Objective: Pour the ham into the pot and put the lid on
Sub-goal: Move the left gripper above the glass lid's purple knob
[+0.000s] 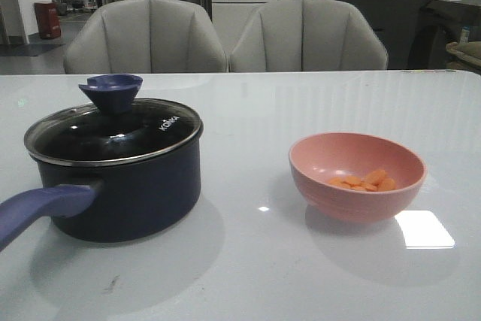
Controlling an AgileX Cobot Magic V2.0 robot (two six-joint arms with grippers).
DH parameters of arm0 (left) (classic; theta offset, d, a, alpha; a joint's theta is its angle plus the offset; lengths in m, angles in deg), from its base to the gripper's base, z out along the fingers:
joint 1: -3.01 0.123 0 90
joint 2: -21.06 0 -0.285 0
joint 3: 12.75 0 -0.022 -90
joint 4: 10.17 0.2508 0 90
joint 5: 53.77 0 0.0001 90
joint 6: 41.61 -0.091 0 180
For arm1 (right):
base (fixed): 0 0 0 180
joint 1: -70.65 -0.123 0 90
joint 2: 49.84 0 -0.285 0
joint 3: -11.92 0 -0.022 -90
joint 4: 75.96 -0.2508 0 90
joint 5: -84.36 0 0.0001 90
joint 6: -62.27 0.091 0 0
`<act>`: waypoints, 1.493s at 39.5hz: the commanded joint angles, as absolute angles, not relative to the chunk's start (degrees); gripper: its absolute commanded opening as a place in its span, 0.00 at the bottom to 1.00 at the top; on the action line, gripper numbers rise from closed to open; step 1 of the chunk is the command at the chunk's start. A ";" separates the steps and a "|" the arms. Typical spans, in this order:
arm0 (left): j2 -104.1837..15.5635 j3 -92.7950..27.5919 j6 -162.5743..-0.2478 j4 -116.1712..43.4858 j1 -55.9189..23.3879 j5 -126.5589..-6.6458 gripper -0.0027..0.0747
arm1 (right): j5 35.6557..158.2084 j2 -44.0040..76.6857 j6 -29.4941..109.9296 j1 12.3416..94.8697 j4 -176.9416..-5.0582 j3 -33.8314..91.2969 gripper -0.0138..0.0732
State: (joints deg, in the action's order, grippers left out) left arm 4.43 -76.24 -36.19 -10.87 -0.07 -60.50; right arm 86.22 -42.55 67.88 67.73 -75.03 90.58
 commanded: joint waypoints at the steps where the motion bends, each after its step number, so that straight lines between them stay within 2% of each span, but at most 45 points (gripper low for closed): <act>1: -1.84 -68.45 -35.72 -11.41 -0.01 -66.41 0.18 | 81.45 -43.66 67.69 67.89 -74.34 91.19 0.33; 6: -8.10 -63.14 -35.72 -11.41 -0.01 -75.84 0.18 | 81.45 -43.66 67.69 67.89 -74.34 91.19 0.33; 25: -16.61 -63.21 -35.72 -7.88 -1.94 -73.14 0.19 | 81.45 -43.66 67.69 67.89 -74.34 91.19 0.33; 29: -16.61 -63.21 -35.72 -7.88 -1.94 -73.14 0.26 | 81.45 -43.66 67.69 67.89 -74.34 91.19 0.33; 32: -16.61 -63.21 -35.72 -8.44 -1.94 -73.53 0.35 | 81.45 -43.66 67.69 67.89 -74.34 91.19 0.33; 39: -16.71 -63.21 -35.72 -8.45 -1.94 -73.61 0.73 | 81.45 -43.66 67.69 67.89 -74.34 91.19 0.33; 42: -16.71 -63.21 -35.72 -8.45 -1.94 -73.61 0.83 | 81.45 -43.66 67.69 67.89 -74.34 91.19 0.33; 59: -17.79 -62.32 -35.82 -10.17 -1.94 -72.75 0.79 | 81.45 -43.66 67.69 67.89 -74.34 91.19 0.33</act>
